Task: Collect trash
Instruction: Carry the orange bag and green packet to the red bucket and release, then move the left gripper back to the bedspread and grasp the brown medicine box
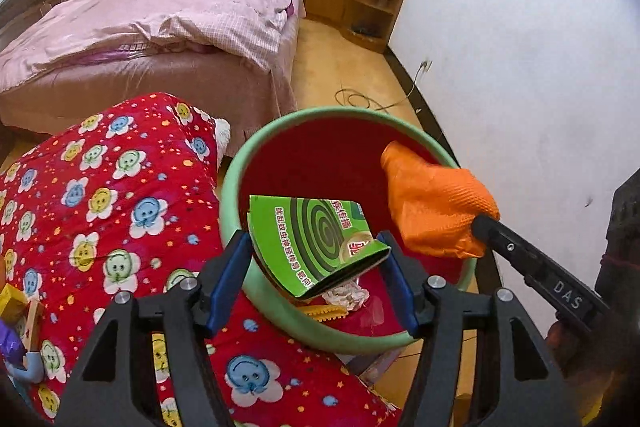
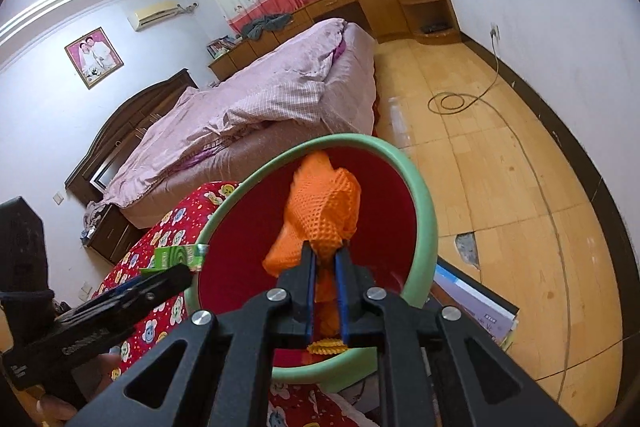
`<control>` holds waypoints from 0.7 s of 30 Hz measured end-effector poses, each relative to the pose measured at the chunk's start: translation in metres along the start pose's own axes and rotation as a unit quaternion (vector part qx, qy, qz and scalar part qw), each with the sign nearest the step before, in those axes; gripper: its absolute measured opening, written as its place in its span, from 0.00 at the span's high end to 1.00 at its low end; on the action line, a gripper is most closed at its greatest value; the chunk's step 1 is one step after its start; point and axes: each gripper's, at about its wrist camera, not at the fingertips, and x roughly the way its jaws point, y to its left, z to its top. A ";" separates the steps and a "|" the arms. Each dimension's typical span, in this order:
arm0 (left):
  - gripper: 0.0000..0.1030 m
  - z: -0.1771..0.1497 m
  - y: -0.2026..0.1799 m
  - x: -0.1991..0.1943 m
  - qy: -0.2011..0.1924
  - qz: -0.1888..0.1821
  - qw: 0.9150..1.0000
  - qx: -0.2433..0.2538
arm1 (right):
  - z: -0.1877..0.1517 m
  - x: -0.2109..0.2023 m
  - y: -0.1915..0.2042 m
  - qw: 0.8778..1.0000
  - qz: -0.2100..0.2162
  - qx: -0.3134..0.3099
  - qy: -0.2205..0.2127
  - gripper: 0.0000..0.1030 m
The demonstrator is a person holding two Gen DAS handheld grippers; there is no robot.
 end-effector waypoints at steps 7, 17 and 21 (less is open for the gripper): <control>0.30 -0.001 -0.002 0.000 -0.010 0.004 1.000 0.009 | -0.004 0.005 -0.007 1.000 0.010 0.008 0.006 0.83; 0.30 -0.008 0.011 -0.028 -0.021 0.003 1.000 -0.022 | -0.003 -0.010 0.004 1.000 0.011 0.002 -0.014 0.59; 0.30 -0.013 0.023 -0.046 -0.028 0.014 0.999 -0.038 | -0.003 -0.017 0.012 1.000 0.011 -0.005 -0.020 0.53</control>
